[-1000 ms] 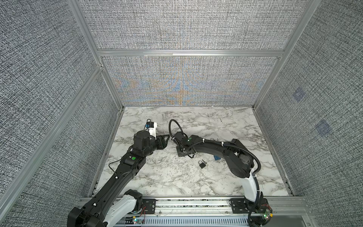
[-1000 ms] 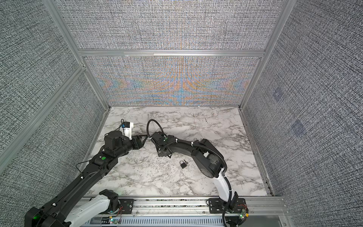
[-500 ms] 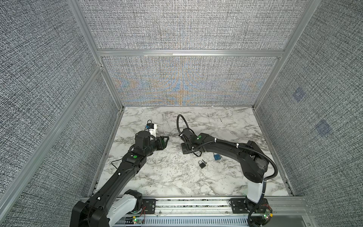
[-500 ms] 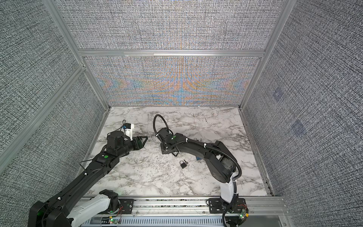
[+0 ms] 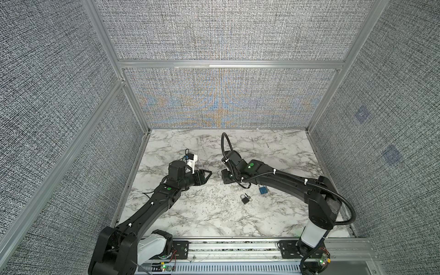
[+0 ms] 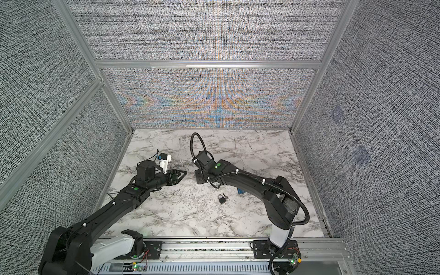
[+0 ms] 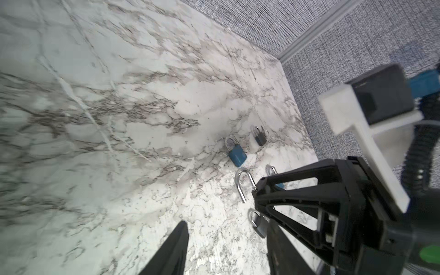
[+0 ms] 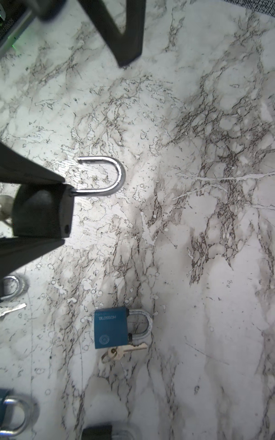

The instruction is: Lock with the key

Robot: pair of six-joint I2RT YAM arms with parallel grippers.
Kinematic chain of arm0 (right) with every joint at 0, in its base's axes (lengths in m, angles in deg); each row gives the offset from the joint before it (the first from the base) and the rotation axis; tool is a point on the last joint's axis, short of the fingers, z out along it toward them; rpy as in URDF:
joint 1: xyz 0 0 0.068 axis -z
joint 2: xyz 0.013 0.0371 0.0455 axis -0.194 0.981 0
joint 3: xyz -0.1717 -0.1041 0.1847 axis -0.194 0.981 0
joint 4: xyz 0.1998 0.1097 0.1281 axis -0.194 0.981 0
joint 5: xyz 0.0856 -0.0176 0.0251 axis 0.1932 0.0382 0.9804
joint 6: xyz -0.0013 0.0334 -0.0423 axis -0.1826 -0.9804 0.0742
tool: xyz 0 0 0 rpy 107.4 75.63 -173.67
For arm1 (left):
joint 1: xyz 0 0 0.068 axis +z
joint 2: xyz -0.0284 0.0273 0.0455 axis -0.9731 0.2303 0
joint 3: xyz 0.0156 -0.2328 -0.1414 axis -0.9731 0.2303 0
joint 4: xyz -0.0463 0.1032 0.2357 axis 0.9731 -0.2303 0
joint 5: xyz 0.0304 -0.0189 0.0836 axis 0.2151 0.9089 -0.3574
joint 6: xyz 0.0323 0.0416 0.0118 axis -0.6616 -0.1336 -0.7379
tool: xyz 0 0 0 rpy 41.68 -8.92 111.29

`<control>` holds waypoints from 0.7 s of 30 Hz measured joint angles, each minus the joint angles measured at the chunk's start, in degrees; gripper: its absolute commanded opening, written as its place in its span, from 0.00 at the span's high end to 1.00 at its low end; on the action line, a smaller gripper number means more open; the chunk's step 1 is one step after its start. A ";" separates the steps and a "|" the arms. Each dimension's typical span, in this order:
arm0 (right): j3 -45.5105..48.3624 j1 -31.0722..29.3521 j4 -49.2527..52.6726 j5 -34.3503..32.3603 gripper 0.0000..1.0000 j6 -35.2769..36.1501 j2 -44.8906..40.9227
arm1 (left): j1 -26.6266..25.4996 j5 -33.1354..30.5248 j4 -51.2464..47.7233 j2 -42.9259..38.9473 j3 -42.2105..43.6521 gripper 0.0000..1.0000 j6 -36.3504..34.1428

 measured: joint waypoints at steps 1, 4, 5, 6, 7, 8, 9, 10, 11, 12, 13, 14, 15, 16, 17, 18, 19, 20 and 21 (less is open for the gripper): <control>0.04 0.00 0.00 0.33 0.72 0.04 -0.24 | 0.00 1.49 1.14 1.01 -0.04 0.45 0.15; 0.35 -0.02 -0.15 0.59 0.73 0.15 -0.68 | -0.07 4.74 3.65 2.78 0.02 0.45 1.44; 0.44 -0.02 -0.11 0.83 0.73 0.15 -0.79 | -0.09 5.55 4.35 3.13 0.02 0.45 1.49; 0.44 -0.02 -0.11 0.81 0.72 0.15 -0.87 | -0.09 6.05 5.07 3.37 0.02 0.46 1.60; 0.46 -0.02 -0.17 0.85 0.72 0.15 -1.03 | -0.11 6.91 5.90 3.69 0.09 0.46 1.86; 0.48 -0.02 -0.26 0.98 0.72 0.15 -1.18 | -0.13 7.50 6.84 4.07 0.20 0.46 1.95; 0.57 -0.02 -0.39 1.16 0.72 0.15 -1.31 | -0.15 8.02 7.45 4.42 0.26 0.47 2.27; 0.68 -0.02 -0.44 1.44 0.73 0.15 -1.46 | -0.15 8.44 7.89 4.76 0.33 0.48 2.84; 0.74 -0.02 -0.42 1.49 0.72 0.15 -1.55 | -0.22 8.63 8.26 5.14 0.37 0.48 2.89; 0.79 -0.02 -0.46 1.60 0.73 0.13 -1.64 | -0.33 8.79 8.59 5.38 0.44 0.49 3.04; 1.01 -0.02 -0.76 1.95 0.73 0.13 -1.84 | -0.33 9.05 9.01 5.68 0.46 0.49 3.13; 1.16 -0.04 -0.79 2.03 0.73 0.13 -2.03 | -0.33 9.20 9.44 5.97 0.46 0.50 3.34; 1.29 -0.07 -0.79 2.08 0.73 0.11 -2.27 | -0.33 9.51 9.97 6.32 0.46 0.51 3.45; 1.31 -0.09 -0.79 2.08 0.73 0.11 -2.38 | -0.37 9.81 10.32 6.64 0.46 0.52 3.50; 1.31 -0.09 -0.87 2.08 0.73 0.11 -2.47 | -0.37 9.92 10.67 6.88 0.46 0.53 3.80; 1.31 -0.09 -0.87 2.10 0.73 0.11 -2.49 | -0.37 9.97 10.91 7.15 0.46 0.54 4.22; 1.31 -0.11 -0.85 2.10 0.73 0.11 -2.54 | -0.44 10.05 11.30 7.48 0.44 0.55 4.28; 1.31 -0.13 -0.83 2.12 0.72 0.11 -2.58 | -0.48 10.08 11.72 7.72 0.39 0.56 4.28; 1.31 -0.15 -0.85 2.12 0.73 0.09 -2.64 | -0.55 10.12 12.07 8.11 0.22 0.56 4.28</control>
